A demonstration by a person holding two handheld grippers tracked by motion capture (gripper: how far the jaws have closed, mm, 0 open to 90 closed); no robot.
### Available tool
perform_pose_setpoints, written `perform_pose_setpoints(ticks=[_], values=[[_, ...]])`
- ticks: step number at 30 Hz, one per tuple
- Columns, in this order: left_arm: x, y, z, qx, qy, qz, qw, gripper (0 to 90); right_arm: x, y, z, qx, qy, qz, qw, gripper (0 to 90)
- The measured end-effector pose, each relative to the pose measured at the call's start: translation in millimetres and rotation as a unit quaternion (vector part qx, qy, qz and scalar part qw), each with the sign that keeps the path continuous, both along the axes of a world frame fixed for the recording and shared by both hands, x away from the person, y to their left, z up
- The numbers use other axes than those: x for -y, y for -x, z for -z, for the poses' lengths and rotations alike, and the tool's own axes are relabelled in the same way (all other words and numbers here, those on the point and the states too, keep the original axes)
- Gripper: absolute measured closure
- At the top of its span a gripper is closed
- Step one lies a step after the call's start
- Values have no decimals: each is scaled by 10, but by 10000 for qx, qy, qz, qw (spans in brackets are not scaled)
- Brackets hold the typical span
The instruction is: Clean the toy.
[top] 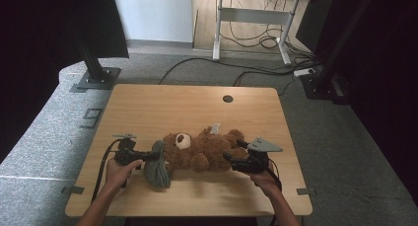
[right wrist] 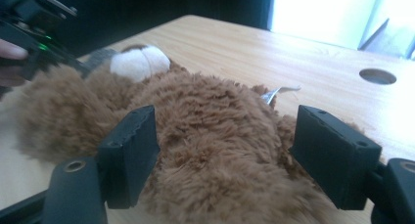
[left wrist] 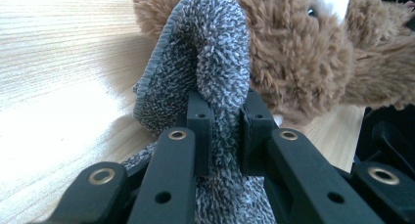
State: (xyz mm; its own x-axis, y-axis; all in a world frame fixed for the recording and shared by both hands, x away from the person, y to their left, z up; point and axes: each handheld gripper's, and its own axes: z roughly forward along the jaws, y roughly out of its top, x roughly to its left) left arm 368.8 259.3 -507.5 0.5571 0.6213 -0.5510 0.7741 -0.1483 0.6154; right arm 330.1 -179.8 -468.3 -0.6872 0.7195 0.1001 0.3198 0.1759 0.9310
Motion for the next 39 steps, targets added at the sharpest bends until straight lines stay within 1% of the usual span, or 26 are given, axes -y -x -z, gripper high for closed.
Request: perform_pose_setpoints(ticks=[1,3,5,8,10,11,13,16,18,20,22,24,27,30,31,32,34,35,37,39], values=[[-5,1,0,9,-12,0,10000,780,-23,-17,19,-33,37,40,10000,267],[-20,7,-11,33,-48,-15,10000,781,-38,-40,62,-100,124,165,9997,336],[-57,22,-37,60,-48,-59,10000,783,-28,-47,121,-182,174,165,9995,373],[-162,70,-87,126,-116,-134,9998,785,2,-23,207,-261,145,118,9995,402],[-272,125,-120,164,-182,-221,9995,785,19,-3,240,-238,82,107,9996,411],[-337,154,-131,173,-226,-263,9992,785,23,4,248,-190,74,100,9997,412],[-480,214,-140,139,-318,-380,9987,783,22,16,245,-124,128,86,9998,414],[-704,299,-112,46,-419,-601,9973,781,14,18,243,-44,150,88,9998,416],[-832,344,-78,-24,-447,-695,9966,779,17,16,246,-44,149,76,9999,416],[-922,376,-33,-126,-384,-746,9964,775,20,21,247,-39,154,65,9999,418],[-939,374,-5,-220,-451,-703,9963,735,19,30,251,-26,144,58,9999,419],[-924,366,4,-242,-445,-684,9964,650,20,35,255,-24,142,53,9999,419],[-897,345,-11,-216,-429,-657,9967,649,22,42,259,-21,148,46,9999,419],[-913,335,-29,-184,-484,-696,9962,637,27,44,266,-10,136,32,9999,418],[-929,341,-43,-128,-525,-771,9956,607,29,45,268,-17,130,24,9999,418],[-953,353,-73,-59,-608,-904,9940,547,30,45,271,-18,130,17,9999,417],[-996,367,-132,38,-734,-1014,9921,375,30,45,277,-23,142,-8,9999,409],[-1011,375,-157,95,-744,-1059,9915,311,26,46,281,-26,175,-10,9998,405],[-1039,390,-223,219,-722,-1159,9904,277,20,47,285,-30,185,-7,9998,402],[-1022,398,-287,312,-791,-1218,9889,226,19,47,284,-28,187,-1,9998,402]])
